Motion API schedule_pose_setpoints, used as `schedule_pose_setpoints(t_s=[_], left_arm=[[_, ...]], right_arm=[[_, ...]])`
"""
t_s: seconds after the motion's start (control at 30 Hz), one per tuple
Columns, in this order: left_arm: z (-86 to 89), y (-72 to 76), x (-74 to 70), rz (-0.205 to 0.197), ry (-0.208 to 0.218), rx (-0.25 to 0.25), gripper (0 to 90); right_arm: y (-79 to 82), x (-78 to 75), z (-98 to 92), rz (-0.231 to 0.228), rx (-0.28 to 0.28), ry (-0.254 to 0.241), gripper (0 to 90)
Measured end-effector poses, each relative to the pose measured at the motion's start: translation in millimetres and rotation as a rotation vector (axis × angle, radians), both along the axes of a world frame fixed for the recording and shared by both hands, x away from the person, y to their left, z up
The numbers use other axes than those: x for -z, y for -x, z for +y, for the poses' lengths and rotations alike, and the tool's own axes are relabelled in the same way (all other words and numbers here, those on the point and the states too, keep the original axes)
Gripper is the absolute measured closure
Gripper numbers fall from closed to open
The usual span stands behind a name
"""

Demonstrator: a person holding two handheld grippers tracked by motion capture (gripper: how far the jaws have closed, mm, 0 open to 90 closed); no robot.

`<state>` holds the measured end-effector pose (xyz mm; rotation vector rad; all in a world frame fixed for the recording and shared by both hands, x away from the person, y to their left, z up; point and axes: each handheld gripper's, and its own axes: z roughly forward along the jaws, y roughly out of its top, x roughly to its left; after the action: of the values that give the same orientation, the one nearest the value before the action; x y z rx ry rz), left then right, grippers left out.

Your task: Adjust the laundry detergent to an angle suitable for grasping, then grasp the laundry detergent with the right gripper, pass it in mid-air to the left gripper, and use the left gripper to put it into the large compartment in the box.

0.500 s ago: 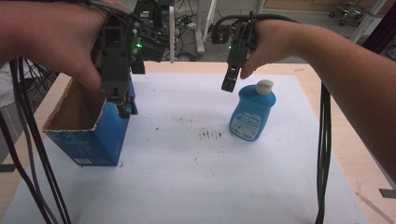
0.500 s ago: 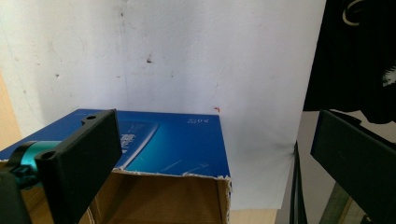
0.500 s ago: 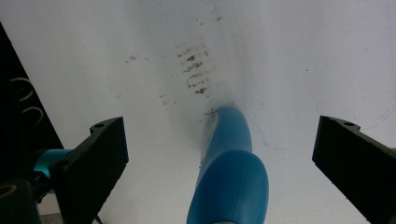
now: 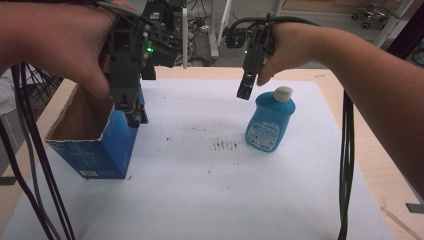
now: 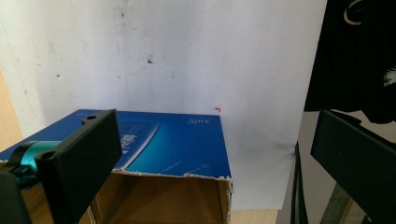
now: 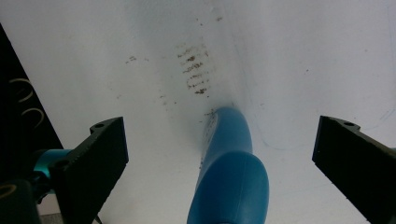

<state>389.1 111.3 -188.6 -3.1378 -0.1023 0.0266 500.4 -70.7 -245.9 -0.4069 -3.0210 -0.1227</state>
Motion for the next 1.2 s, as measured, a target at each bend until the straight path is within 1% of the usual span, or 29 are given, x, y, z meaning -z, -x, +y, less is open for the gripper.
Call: schedule_pose_setpoints(t_s=[0.1,0.2,0.3,0.33,0.5,0.63,0.7,0.73,0.87,1.07,1.13,1.2], left_arm=[[-0.2,1.1,0.6,0.002,0.005,-0.007,1.7],[-0.1,2.5,0.8,0.004,0.001,-0.008,1.7],[0.6,2.9,-0.5,0.009,0.003,-0.007,1.8],[0.6,2.9,-0.5,0.009,0.003,-0.007,1.7],[-0.4,1.5,0.5,-0.002,0.000,-0.007,1.7],[-1.0,1.8,-0.3,-0.004,0.005,-0.006,1.7],[-1.4,2.4,-1.5,-0.002,0.013,-0.008,1.7],[-1.4,2.4,-1.5,-0.002,0.013,-0.008,1.8],[-1.7,2.2,-0.8,0.003,0.003,-0.004,1.7],[1.5,2.4,-0.2,-0.005,-0.002,-0.016,1.7],[2.3,3.9,-0.8,-0.009,-0.002,-0.020,1.7],[2.7,6.0,-0.5,-0.006,0.004,-0.026,1.7]], right_arm=[[1.0,-0.6,0.6,-0.002,-0.006,0.000,2.7],[1.7,-1.7,0.3,0.000,-0.009,0.000,2.7],[0.7,-3.5,-1.2,0.000,-0.004,-0.014,2.7],[0.6,-4.3,-1.7,-0.004,-0.001,-0.012,2.7],[-0.6,-4.3,-3.5,-0.009,0.007,-0.007,2.7],[0.1,-5.3,-3.1,-0.012,0.002,-0.005,2.7],[0.6,-7.2,-4.2,-0.017,0.001,-0.012,2.7],[1.3,-7.7,-4.4,-0.018,0.007,-0.013,2.7],[1.7,-8.3,-5.3,-0.018,0.001,-0.008,2.7],[1.8,-7.8,-4.5,-0.019,0.004,-0.012,2.7],[2.4,-8.1,-4.2,-0.023,0.004,-0.009,2.7],[3.8,-10.1,-4.8,-0.032,-0.005,-0.018,2.7]])
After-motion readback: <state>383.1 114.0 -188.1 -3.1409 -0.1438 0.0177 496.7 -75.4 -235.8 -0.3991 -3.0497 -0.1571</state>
